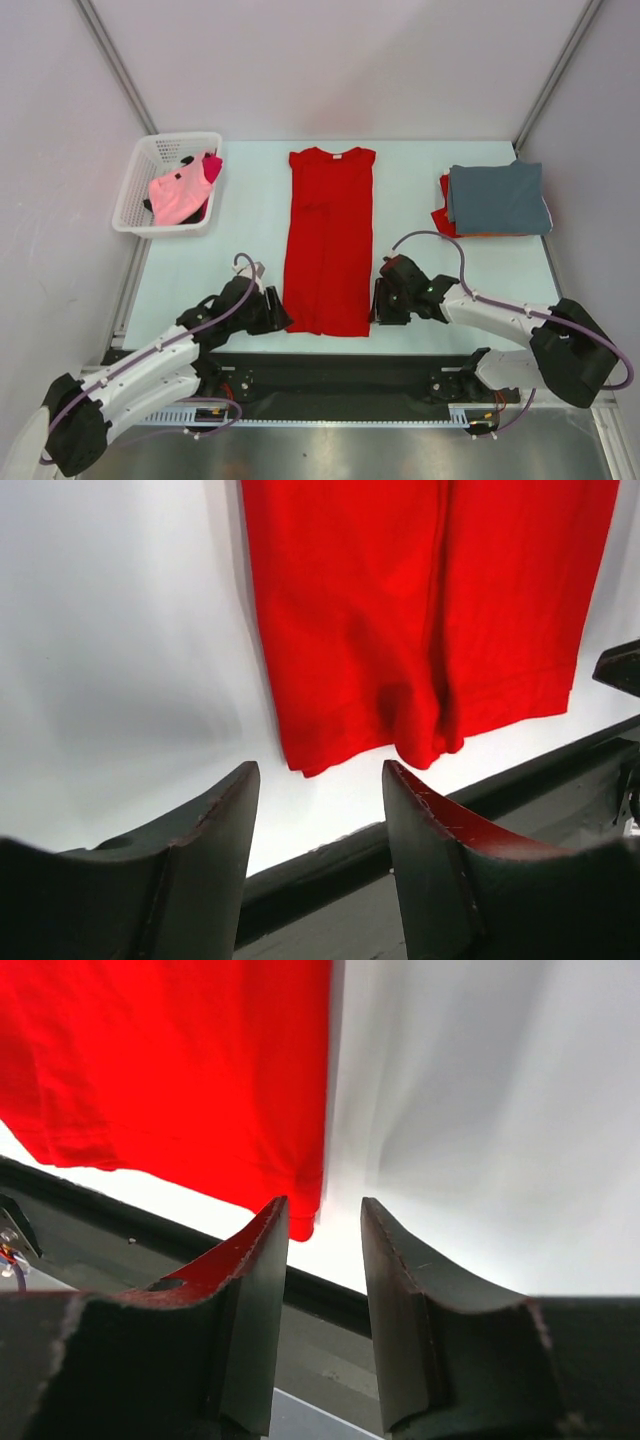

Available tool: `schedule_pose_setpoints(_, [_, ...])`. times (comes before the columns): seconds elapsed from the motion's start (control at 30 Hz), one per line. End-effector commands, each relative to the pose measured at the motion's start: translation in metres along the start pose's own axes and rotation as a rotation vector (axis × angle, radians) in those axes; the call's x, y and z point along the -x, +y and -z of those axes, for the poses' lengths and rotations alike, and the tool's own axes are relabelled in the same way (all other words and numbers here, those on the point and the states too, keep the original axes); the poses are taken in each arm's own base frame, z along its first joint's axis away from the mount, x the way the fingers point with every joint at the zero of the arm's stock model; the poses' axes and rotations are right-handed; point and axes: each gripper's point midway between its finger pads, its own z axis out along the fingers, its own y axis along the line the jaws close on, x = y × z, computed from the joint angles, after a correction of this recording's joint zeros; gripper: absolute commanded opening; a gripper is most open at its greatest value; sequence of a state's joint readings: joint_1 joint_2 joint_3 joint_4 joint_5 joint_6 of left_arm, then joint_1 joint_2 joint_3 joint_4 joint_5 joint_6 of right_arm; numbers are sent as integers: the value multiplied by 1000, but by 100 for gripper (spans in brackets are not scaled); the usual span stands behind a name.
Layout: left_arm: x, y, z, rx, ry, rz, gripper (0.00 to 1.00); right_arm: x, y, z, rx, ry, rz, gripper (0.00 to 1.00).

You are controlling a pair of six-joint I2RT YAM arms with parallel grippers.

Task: Fold and stack the t-shirts
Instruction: Fold the tshirt

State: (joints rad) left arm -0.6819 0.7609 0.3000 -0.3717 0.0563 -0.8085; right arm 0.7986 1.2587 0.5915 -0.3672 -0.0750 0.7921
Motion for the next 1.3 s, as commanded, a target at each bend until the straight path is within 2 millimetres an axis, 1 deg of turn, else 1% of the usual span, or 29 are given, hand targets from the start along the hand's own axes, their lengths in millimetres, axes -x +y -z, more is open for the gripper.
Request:
schedule_pose_setpoints(0.0, [6, -8, -1, -2, 13, 0, 58, 8, 14, 0, 28, -16, 6, 40])
schedule_pose_setpoints(0.13, [0, -5, -10, 6, 47, -2, 54, 0, 15, -14, 11, 25, 14, 40])
schedule_pose_setpoints(0.17, [2, -8, -12, -7, 36, 1, 54, -5, 12, -19, -5, 44, 15, 40])
schedule_pose_setpoints(0.2, [-1, -5, -14, -3, 45, 2, 54, -6, 13, -22, -6, 48, 17, 40])
schedule_pose_setpoints(0.27, [0, -6, -16, -9, 38, 5, 52, -12, 12, -27, -14, 67, 21, 35])
schedule_pose_setpoints(0.3, [-2, -4, -17, -2, 44, 6, 50, -12, 11, -28, -17, 69, 19, 29])
schedule_pose_setpoints(0.33, [-2, -3, -18, -1, 46, 5, 41, -14, 9, -28, -19, 71, 19, 19])
schedule_pose_setpoints(0.4, [-4, 1, -19, 14, 45, 1, 25, -13, 7, -25, -25, 65, 13, 8])
schedule_pose_setpoints(0.43, [-5, 4, -18, 26, 46, -2, 7, -13, 4, -24, -32, 62, 7, 0])
schedule_pose_setpoints(0.47, [-6, 9, -17, 47, 46, -4, 0, -14, -1, -23, -46, 62, 2, 0])
schedule_pose_setpoints(0.53, [-4, 17, -14, 80, 20, -6, 0, -12, -4, -19, -46, 49, -6, 0])
schedule_pose_setpoints(0.57, [-6, 22, -12, 99, 25, -2, 0, -11, -4, -17, -44, 44, -6, 0])
schedule_pose_setpoints(0.6, [-8, 25, -11, 109, 26, 1, 0, -11, -9, -16, -55, 47, -16, 0])
schedule_pose_setpoints(0.63, [-10, 27, -10, 116, 32, 10, 0, -10, -9, -12, -48, 36, -15, 0])
schedule_pose_setpoints(0.7, [-16, 31, -8, 126, 41, 27, 0, -10, -16, -9, -61, 33, -29, 0])
schedule_pose_setpoints(0.73, [-17, 32, -8, 129, 41, 46, 0, -8, -15, -7, -52, 23, -28, 0])
schedule_pose_setpoints(0.8, [-20, 35, -7, 136, 44, 61, 2, -10, -20, -5, -57, 26, -35, 0])
schedule_pose_setpoints(0.83, [-20, 41, -6, 166, 35, 77, 7, -10, -19, -5, -52, 25, -36, 0])
schedule_pose_setpoints(0.87, [-21, 43, -5, 174, 32, 88, 9, -11, -20, -5, -53, 28, -35, 0])
schedule_pose_setpoints(0.93, [-20, 42, -2, 163, 13, 114, 9, -13, -22, -6, -56, 33, -35, 0])
schedule_pose_setpoints(1.0, [-17, 35, 0, 121, -4, 123, 15, -14, -21, -5, -47, 32, -32, 0])
schedule_pose_setpoints(1.1, [-14, 28, 3, 90, -14, 134, 30, -14, -19, -3, -34, 29, -33, 0])
schedule_pose_setpoints(1.13, [-15, 22, 4, 63, -3, 136, 48, -14, -19, -2, -31, 28, -34, 0])
schedule_pose_setpoints(1.17, [-11, 17, 5, 47, -12, 133, 57, -14, -17, -2, -25, 28, -34, 0])
schedule_pose_setpoints(1.23, [-4, 4, 5, -2, -21, 121, 66, -14, -17, -1, -25, 27, -29, 0])
schedule_pose_setpoints(1.27, [-1, -2, 5, -20, -25, 117, 67, -13, -17, -1, -26, 22, -30, 0])
